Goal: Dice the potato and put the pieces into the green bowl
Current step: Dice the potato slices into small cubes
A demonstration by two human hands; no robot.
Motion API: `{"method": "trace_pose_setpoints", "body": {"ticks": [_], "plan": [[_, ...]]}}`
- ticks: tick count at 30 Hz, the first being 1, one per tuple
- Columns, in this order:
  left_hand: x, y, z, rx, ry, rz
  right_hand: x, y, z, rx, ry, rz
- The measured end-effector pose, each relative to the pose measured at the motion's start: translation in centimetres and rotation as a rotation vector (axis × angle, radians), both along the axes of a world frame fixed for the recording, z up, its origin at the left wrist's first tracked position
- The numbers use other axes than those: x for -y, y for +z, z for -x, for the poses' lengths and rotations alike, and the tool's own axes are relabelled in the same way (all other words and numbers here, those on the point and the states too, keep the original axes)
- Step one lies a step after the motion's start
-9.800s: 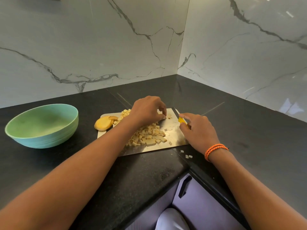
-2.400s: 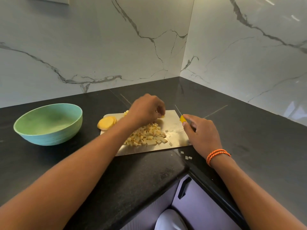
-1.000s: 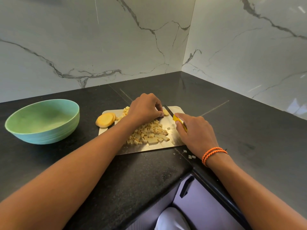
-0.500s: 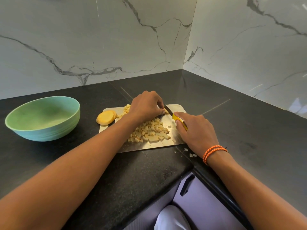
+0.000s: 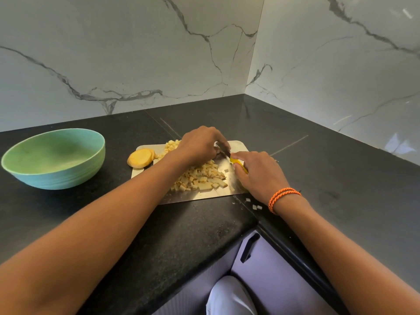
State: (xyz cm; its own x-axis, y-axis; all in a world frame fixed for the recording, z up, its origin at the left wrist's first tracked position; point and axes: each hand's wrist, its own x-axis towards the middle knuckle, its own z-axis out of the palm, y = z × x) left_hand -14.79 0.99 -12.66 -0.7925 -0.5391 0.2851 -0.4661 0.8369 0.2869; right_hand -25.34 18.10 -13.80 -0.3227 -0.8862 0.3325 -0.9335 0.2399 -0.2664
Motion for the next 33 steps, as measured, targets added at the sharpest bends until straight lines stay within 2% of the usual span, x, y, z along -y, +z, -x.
{"method": "trace_pose_setpoints", "body": {"ticks": [7,17,23,28,33], "plan": [[-0.4,0.3,0.3,-0.027,0.068,0.077,-2.0,0.5,0.1,-0.011,0.037,-0.027],[0.1,-0.2,0.2,-0.041,0.086,0.007,-6.2,0.4,-0.1,0.016,0.041,-0.012],[0.8,-0.3,-0.1,-0.053,0.119,-0.039,-4.7,1.1,0.0,0.009,-0.022,0.182],[0.9,-0.5,0.2,-0.076,0.153,-0.029,-2.1,0.9,0.8,0.015,-0.111,0.165],[0.3,-1.1,0.8,-0.115,0.238,-0.004,-0.5,0.3,-0.2,-0.018,-0.096,0.112]]}}
